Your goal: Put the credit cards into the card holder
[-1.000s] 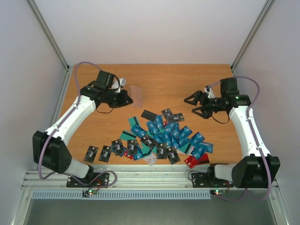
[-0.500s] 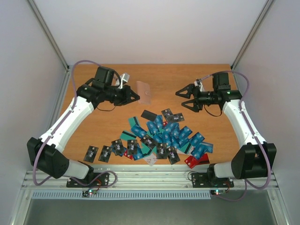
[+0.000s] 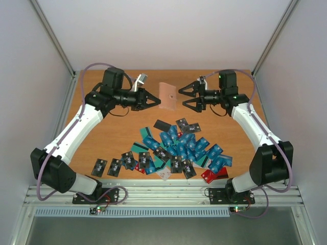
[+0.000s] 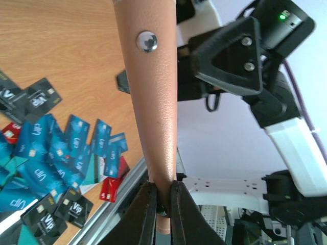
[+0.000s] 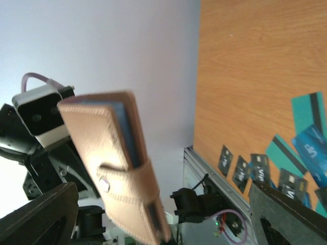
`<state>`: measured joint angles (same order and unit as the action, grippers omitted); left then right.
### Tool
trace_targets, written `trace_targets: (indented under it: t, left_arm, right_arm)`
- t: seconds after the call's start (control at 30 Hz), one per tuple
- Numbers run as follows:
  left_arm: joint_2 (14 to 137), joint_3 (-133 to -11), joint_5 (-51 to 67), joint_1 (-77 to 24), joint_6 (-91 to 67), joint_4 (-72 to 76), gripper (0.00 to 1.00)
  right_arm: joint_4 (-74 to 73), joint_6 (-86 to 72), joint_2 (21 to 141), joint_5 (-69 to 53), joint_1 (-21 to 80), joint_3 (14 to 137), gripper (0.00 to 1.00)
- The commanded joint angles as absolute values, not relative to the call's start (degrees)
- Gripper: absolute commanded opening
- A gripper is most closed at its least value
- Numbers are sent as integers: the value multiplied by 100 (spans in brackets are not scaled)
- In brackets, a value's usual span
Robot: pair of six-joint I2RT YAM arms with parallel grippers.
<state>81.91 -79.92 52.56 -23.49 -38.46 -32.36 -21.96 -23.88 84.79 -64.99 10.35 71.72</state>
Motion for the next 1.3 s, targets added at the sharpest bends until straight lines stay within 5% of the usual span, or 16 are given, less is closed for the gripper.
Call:
trace_targets:
  t: [0.0,0.17,0.33,0.87,1.07,1.27]
  left_arm:
    - [8075,-8013,5979,-2359,-4146,-2410,0]
    - [7971,-7754,6278,-2356,-4581,-1814,0]
    - [7932,-7656,6311,-2356,-4672,-1765,1]
    - [7919,-7494,6249,-2356,-4835,-1546,5]
    - [7796,-7310,6251,-2355,-4909,-1206,56]
    - [7796,-7004,6361,-2347,-5452,246,65]
  right_arm:
    - [-609,-3584,8672,-6786,1262,7289,91]
    - [895,-4579,8868,-6918,1399,7293,82]
    - [1879,-5277,8964,-7046,1462,7333,57]
    - [1248,-4868,8604,-7307,1600,7409,7]
    - [1149,-4747,8477,-7383,1600,7396,1]
    - [1972,-5295,8502,-7654,1645,7358,1]
